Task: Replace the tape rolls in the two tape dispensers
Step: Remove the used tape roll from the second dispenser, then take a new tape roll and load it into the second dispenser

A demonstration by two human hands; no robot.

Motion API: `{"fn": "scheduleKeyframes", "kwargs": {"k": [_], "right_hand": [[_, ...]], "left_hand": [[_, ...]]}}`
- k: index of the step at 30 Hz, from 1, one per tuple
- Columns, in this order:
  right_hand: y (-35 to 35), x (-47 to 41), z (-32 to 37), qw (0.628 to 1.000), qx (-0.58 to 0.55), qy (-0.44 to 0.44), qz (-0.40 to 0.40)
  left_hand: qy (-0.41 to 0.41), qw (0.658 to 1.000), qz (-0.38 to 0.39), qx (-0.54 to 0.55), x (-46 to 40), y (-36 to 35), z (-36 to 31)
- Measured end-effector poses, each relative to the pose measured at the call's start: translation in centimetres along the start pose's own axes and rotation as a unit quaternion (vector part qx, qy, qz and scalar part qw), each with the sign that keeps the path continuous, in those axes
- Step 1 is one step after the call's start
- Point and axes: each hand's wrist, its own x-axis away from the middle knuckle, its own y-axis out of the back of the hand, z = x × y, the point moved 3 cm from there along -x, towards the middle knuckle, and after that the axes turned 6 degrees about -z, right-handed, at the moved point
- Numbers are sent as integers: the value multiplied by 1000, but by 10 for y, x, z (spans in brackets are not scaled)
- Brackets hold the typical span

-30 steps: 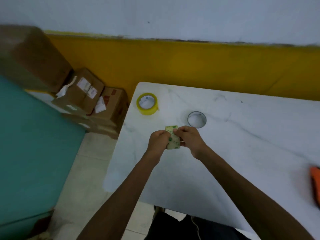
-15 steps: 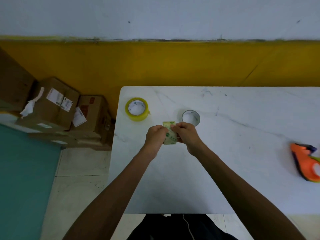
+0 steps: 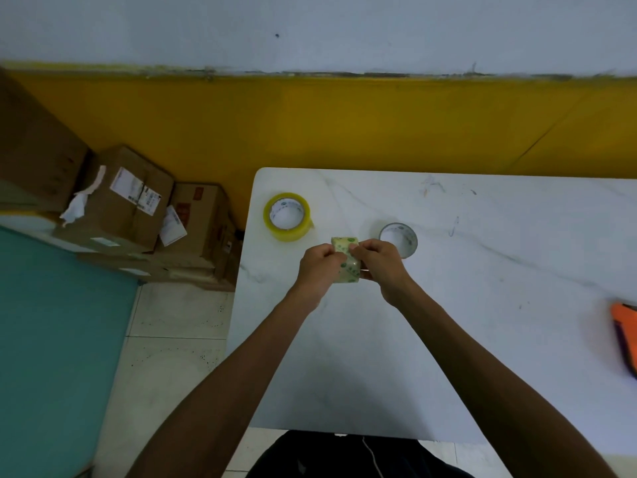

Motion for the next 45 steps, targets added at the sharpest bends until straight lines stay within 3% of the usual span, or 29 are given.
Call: {"fn": "scheduleKeyframes", "kwargs": {"k": [4,8,13,17,27,33,38,45], "right_hand": [[5,-11,-1,996,64,28,-61],[13,-14,4,989,92,55,-105],[24,-18,-5,984,110,66,-122],[35,-21,-19,983,109,65,-130],[36,-22,-22,989,76,41,-118],[35,-18,-19,991,70,35,-109],[34,-20,-13,992,69,35,-96],[27,-24,-13,995,43,32,-79]], "left_hand": [[-127,985,2,-118,-8,-1,-11],[-276,902,-44,-329,-21,-10,-17],[-318,810,-15,-493,-45,-33,-16],[-345,766,-9,-543,-50,-50,-6],[-338,742,8,-579,-53,-67,17],[-353,789,-23,-503,-49,-64,6],[-383,781,-68,-488,-57,-32,-25],[-332,794,-119,-495,-95,23,-31]]}}
